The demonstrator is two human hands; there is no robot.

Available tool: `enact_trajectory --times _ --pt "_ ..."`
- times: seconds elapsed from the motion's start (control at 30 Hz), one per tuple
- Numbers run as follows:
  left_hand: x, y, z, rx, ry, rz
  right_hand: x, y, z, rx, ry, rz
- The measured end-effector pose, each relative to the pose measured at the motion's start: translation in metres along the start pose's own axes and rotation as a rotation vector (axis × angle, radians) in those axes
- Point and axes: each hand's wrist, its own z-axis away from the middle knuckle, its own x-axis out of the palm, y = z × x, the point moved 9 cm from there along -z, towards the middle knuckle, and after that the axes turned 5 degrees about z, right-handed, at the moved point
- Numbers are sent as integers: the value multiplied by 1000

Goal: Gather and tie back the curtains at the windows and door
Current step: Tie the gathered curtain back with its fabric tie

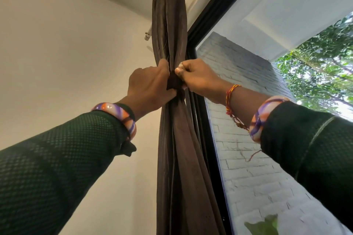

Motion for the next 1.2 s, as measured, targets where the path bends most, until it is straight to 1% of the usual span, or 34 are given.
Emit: enact_trajectory --times 0.07,0.13,0.2,0.3,0.37,0.4,0.5,0.53,0.6,0.63,0.67,0.73,0.77,0.83,0.87,0.93,1.0,1.07,1.2 --pt "-4 5 2 45 64 -70 0 5 -2 41 22 -45" --pt "-10 9 4 91 153 -77 0 10 -4 103 42 -111" --pt "-14 15 5 182 240 -99 0 17 -7 188 56 -190" --pt "-20 22 7 314 330 -235 -2 22 -14 301 102 -310" --pt "-19 22 8 372 315 -295 -2 24 -15 380 98 -365" --pt "-19 22 9 399 302 -317 2 25 -13 427 64 -402" --pt "-20 23 9 466 280 -375 22 30 0 593 -127 -518" --pt "-20 23 9 484 270 -379 27 31 4 619 -165 -559" --pt "-21 23 9 506 244 -369 28 32 9 635 -150 -684" --pt "-21 20 8 488 219 -344 28 32 12 625 -133 -736" --pt "-21 14 7 436 187 -296 24 31 15 582 -108 -733" --pt "-18 -6 -1 236 76 -165 18 27 20 437 -85 -561" --pt "-13 -19 -5 98 -18 -87 20 22 23 364 -119 -482" --pt "3 -39 -7 -150 -239 108 35 16 32 324 -249 -457" --pt "13 -43 -6 -234 -348 209 42 14 36 327 -296 -480" --pt "25 -45 -1 -369 -512 352 48 12 38 322 -314 -511" --pt "27 -46 5 -463 -580 399 49 11 36 305 -288 -533" --pt "31 -49 8 -511 -625 444 52 8 35 292 -271 -528" --pt "38 -58 14 -633 -621 636 56 0 33 251 -236 -442"
